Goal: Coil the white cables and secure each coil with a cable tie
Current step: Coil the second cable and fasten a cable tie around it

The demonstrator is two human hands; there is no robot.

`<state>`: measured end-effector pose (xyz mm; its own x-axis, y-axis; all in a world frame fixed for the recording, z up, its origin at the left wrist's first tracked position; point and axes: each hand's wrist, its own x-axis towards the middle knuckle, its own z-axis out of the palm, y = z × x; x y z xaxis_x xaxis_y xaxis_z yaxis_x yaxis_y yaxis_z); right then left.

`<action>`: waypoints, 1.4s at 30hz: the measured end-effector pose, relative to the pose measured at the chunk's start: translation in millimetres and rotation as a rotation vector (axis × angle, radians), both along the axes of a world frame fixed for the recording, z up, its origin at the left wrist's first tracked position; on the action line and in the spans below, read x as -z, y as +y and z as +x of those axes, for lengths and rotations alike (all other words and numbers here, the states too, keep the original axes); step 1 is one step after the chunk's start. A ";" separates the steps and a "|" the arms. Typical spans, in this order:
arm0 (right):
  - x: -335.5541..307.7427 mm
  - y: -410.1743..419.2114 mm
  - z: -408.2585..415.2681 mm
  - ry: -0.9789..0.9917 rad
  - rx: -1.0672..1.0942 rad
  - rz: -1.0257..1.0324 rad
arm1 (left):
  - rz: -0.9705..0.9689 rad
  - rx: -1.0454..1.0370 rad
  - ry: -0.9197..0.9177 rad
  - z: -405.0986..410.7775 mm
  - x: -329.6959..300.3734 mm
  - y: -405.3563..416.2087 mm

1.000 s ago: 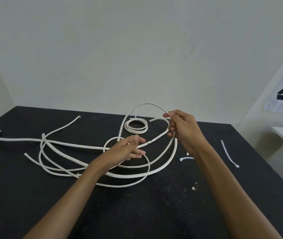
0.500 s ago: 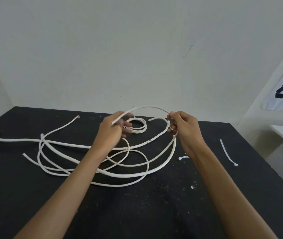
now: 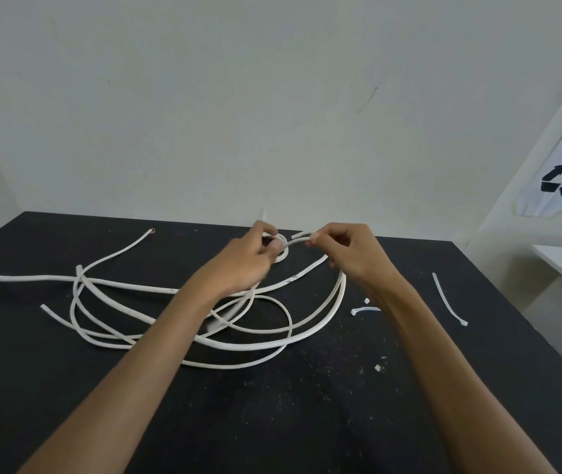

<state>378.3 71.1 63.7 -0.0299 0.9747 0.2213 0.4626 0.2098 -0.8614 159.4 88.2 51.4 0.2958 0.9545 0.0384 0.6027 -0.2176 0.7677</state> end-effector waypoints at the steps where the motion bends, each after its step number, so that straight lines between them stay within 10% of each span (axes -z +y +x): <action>1: -2.3 -0.5 -0.7 -0.040 -0.018 0.024 | -0.055 0.011 -0.076 4.9 1.8 -0.5; 5: -0.1 0.4 1.3 -0.001 0.008 0.065 | -0.127 -0.001 -0.383 15.0 5.9 5.3; 10: 28.3 1.0 10.9 0.594 -0.028 -0.212 | -0.283 -0.253 -1.206 14.7 -1.2 15.7; 16: 77.5 -15.5 23.1 0.570 0.089 -0.455 | -0.276 -0.426 -1.616 -9.9 7.7 27.8; 29: 16.3 -25.1 6.1 -0.583 -0.060 -0.148 | -0.059 -0.330 -1.376 0.2 8.2 25.9; 42: -5.3 -24.2 -26.5 -0.338 -0.118 0.237 | -0.364 0.162 -0.904 13.8 5.1 6.2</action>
<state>351.7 46.8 69.0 -0.2474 0.8838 0.3972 0.6717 0.4519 -0.5871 173.2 94.4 46.3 0.4280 0.9034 0.0258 -0.2595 0.0955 0.9610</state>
